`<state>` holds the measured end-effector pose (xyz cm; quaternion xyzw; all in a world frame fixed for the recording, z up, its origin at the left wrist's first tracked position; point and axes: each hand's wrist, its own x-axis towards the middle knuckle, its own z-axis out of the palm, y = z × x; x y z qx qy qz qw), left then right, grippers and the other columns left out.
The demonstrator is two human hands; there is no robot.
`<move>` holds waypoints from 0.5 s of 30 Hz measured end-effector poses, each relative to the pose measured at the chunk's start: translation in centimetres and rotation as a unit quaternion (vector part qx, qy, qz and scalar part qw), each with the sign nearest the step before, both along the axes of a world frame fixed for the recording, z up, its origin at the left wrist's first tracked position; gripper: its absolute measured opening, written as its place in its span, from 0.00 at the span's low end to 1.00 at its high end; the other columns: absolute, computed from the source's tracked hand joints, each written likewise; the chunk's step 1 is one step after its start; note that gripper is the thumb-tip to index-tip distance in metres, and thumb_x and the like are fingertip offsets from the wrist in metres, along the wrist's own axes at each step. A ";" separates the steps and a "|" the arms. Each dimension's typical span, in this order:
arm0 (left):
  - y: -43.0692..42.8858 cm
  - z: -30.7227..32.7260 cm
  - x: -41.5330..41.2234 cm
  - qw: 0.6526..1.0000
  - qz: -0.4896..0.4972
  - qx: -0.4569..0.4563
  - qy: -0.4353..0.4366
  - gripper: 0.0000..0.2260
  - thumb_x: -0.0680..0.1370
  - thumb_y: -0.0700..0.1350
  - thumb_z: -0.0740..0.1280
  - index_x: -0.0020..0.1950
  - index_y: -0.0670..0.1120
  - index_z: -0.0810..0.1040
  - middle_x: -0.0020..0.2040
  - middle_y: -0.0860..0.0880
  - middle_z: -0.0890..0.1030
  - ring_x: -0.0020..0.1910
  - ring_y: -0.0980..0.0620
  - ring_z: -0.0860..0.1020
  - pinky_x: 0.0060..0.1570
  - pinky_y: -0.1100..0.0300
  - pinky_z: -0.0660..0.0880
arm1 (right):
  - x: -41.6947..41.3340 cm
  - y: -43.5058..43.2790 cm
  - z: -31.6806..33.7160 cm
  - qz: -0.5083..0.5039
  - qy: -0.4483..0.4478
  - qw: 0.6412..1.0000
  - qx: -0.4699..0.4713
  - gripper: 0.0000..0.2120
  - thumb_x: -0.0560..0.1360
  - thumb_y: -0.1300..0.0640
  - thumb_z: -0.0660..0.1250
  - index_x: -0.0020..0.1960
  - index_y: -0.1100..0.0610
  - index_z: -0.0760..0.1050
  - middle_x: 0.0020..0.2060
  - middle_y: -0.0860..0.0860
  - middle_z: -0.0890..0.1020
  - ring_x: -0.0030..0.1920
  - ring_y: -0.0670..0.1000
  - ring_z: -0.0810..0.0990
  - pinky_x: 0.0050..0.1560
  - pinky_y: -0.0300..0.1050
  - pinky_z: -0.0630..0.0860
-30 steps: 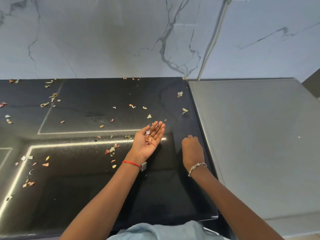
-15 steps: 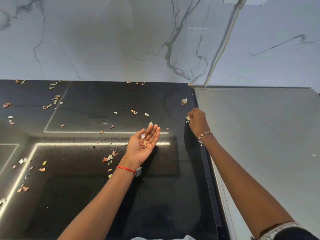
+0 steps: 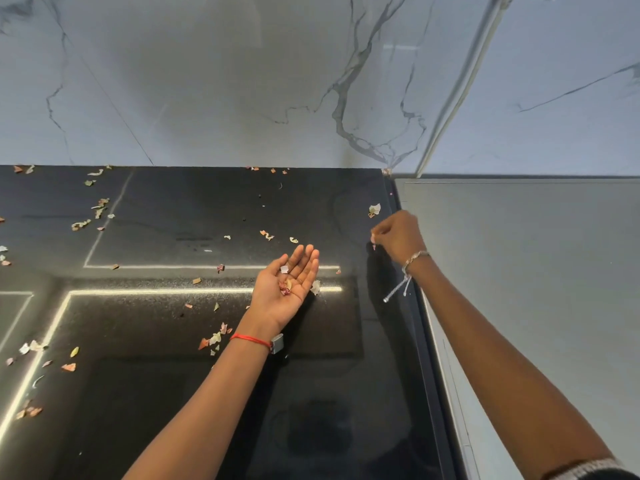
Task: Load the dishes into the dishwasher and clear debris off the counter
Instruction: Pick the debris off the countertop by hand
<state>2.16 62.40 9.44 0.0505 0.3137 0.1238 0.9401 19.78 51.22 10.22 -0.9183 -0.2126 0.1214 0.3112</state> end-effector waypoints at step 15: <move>2.3 0.2 0.8 1.000 0.021 -0.001 0.006 0.15 0.81 0.40 0.56 0.44 0.36 0.79 0.42 0.40 0.83 0.40 0.44 0.84 0.42 0.52 0.80 | 2.1 1.8 -2.8 0.104 -0.055 0.993 -0.033 0.16 0.80 0.64 0.56 0.66 0.63 0.70 0.69 0.56 0.69 0.68 0.55 0.68 0.64 0.40 0.66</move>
